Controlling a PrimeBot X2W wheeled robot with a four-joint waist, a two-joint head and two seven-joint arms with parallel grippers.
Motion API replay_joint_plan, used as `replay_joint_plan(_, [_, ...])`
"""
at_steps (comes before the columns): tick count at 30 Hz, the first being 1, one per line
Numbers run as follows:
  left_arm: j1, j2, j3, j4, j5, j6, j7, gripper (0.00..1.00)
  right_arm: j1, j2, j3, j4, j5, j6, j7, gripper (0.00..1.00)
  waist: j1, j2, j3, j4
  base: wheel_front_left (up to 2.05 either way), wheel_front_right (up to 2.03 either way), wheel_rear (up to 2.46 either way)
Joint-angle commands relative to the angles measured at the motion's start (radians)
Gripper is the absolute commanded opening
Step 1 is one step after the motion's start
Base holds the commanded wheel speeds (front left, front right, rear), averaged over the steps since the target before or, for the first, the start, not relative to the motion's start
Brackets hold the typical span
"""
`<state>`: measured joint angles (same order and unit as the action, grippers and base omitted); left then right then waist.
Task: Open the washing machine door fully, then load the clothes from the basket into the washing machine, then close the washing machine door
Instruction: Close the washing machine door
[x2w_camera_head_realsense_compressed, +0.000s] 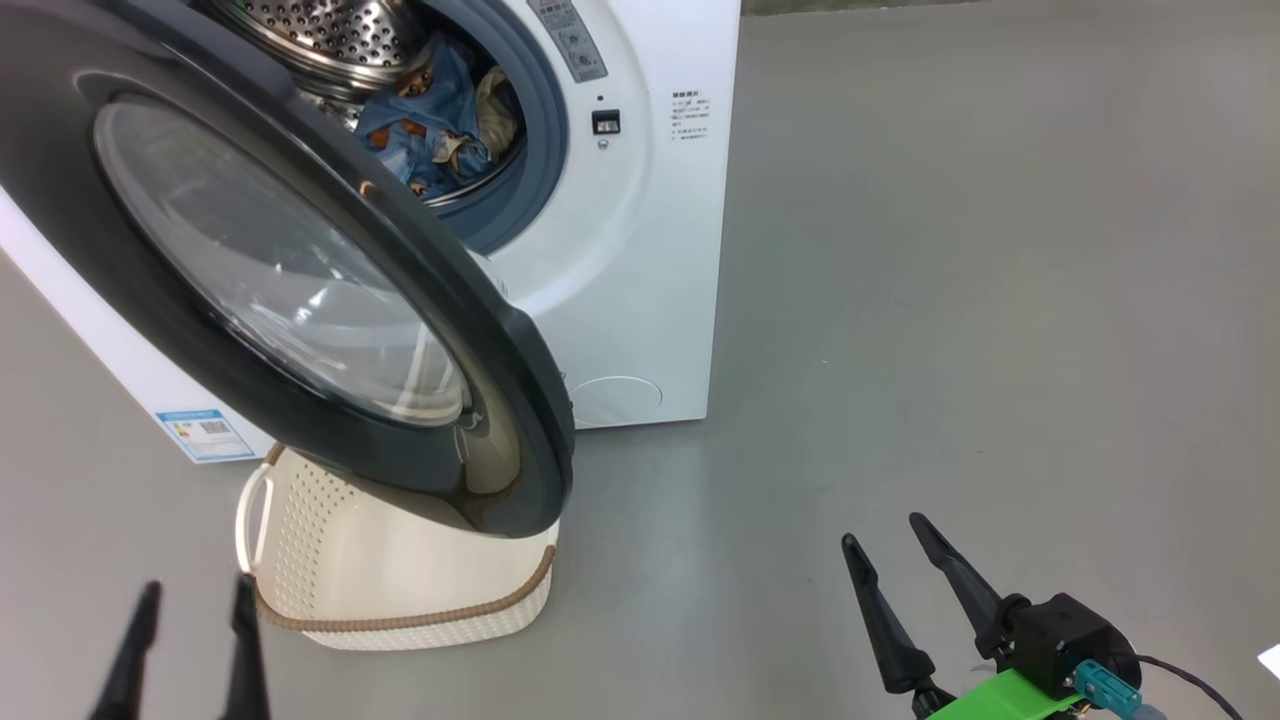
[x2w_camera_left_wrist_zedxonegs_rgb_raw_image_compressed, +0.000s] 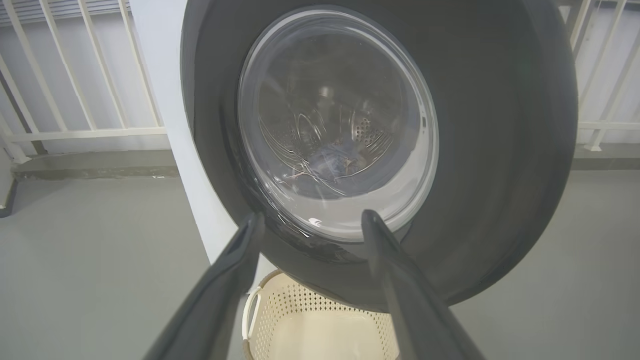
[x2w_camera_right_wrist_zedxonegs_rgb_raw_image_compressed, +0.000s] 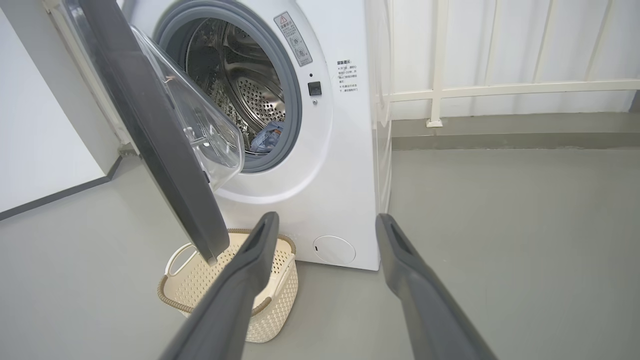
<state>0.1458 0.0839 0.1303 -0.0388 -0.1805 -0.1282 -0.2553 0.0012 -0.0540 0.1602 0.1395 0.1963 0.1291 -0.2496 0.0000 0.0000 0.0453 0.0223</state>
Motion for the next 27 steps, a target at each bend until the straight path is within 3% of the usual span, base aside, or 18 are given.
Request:
replay_joint_plan(1, [-0.008,0.008,0.025,-0.032,0.024,-0.002,-0.006,1.00,-0.011,0.004,0.022,-0.029,0.006,0.002,-0.012,1.00,0.0000,0.0000,-0.001,-0.001,0.00,0.00,0.00])
replay_joint_plan(10, [0.024,-0.020,0.045,-0.032,0.081,0.005,-0.006,1.00,-0.006,0.004,0.011,-0.036,0.004,0.002,-0.012,1.00,0.0000,0.0000,-0.001,-0.005,0.00,0.00,0.00])
replay_joint_plan(27, [0.021,-0.032,0.067,-0.007,0.090,0.009,-0.006,1.00,-0.009,0.004,0.008,-0.041,0.008,0.002,-0.012,0.98,0.0000,0.0000,0.005,-0.008,0.00,0.00,0.00])
